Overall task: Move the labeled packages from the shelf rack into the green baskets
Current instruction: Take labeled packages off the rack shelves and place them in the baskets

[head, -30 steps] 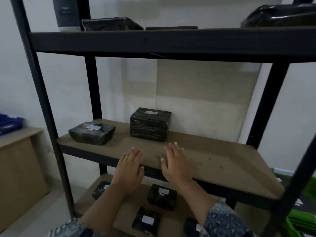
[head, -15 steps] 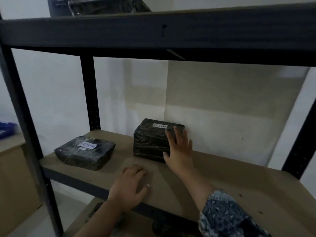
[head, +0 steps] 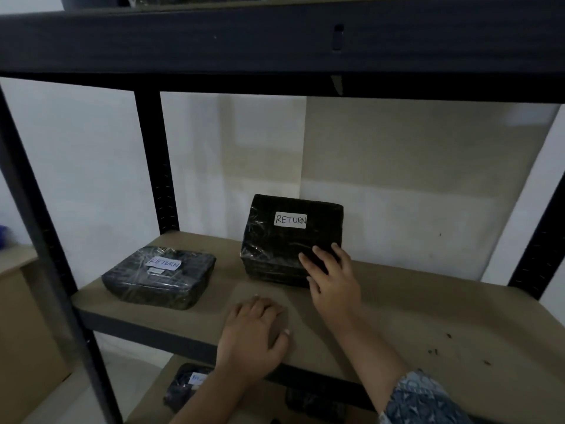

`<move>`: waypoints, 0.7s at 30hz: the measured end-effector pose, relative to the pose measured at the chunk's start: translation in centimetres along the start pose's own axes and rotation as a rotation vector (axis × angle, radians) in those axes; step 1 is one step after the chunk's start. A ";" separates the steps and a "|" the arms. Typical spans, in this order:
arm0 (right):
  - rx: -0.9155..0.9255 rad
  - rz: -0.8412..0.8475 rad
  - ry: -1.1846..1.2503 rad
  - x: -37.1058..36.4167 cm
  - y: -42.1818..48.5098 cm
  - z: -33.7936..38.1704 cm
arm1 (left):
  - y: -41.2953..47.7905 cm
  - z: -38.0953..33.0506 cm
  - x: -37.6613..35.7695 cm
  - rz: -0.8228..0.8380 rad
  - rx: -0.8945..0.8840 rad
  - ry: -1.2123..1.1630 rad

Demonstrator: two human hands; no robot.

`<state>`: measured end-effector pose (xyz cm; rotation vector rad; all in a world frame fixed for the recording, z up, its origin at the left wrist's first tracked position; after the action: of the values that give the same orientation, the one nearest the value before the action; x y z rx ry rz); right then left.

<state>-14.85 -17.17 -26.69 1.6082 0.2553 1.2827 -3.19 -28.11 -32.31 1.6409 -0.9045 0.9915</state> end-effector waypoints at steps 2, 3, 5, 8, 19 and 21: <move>0.007 -0.025 -0.012 0.0 -0.4 0.2 | 0.0 0.1 -0.1 0.021 0.004 0.002; 0.010 -0.032 -0.020 0.0 -0.5 0.3 | 0.1 0.2 -0.1 0.023 0.006 0.003; 0.011 -0.036 -0.031 0.1 -0.5 0.4 | 0.2 0.2 -0.2 0.025 0.002 0.023; 0.003 -0.041 -0.042 0.1 -0.5 0.6 | 0.2 0.2 -0.3 0.029 0.003 0.024; -0.139 0.392 -0.230 -1.9 2.4 -0.6 | -0.2 0.8 0.7 0.055 -0.084 -0.107; -0.160 0.478 -0.267 -1.9 3.1 -0.7 | -0.7 1.4 1.0 0.018 -0.112 -0.100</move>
<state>-17.43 -19.52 -25.48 1.7359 -0.4117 1.3760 -1.85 -29.43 -31.91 1.6017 -1.0249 0.8614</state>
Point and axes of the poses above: each hand's wrist, its own y-axis towards the middle knuckle, its own x-axis out of the back of the hand, z = x × y, the point moved 5 cm from there along y, towards the middle knuckle, and after that the axes turned 1 degree about z, right-handed, at the moved point
